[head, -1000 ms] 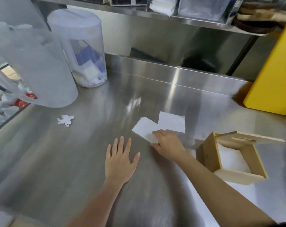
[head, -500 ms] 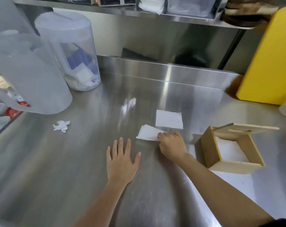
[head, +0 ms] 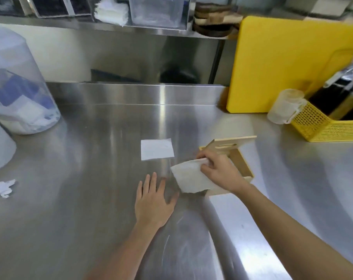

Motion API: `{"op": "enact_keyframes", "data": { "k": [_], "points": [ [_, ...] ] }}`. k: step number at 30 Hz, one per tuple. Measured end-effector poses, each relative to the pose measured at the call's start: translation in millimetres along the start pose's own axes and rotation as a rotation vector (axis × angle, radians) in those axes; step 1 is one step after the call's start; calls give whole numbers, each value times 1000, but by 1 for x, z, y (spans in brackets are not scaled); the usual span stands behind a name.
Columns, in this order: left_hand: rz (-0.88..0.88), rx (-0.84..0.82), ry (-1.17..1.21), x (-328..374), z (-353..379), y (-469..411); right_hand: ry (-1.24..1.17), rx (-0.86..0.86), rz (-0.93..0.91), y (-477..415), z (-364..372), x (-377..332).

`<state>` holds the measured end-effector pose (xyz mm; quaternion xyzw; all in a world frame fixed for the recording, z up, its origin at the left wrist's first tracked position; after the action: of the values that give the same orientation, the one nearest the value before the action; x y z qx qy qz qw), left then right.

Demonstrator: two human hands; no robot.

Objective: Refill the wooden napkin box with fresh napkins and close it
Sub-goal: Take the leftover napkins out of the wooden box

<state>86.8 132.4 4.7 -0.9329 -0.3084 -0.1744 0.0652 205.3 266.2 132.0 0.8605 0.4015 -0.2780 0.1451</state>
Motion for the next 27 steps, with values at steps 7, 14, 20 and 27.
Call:
{"op": "enact_keyframes", "data": {
  "k": [7,14,20,27],
  "points": [
    [92,-56,-5,35,15,-9,145,29,153,-11,-27,57],
    [65,-50,-56,37,18,-10,583,-108,127,-29,-23,79],
    [50,-44,-75,35,21,-10,915,-178,24,-39,-10,81],
    [52,-50,-89,34,24,-12,1052,-200,-42,-41,-7,80]
  ]
}}
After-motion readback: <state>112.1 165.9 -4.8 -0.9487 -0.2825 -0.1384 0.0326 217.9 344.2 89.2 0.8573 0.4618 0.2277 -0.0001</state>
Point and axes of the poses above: each hand's wrist, its own y-axis away from the middle knuckle, its own z-axis out of the palm, x = y × z, the point moved 1 cm from there along -y, towards the middle knuckle, and after that the axes turned 7 degrees about y, right-handed, at the moved point
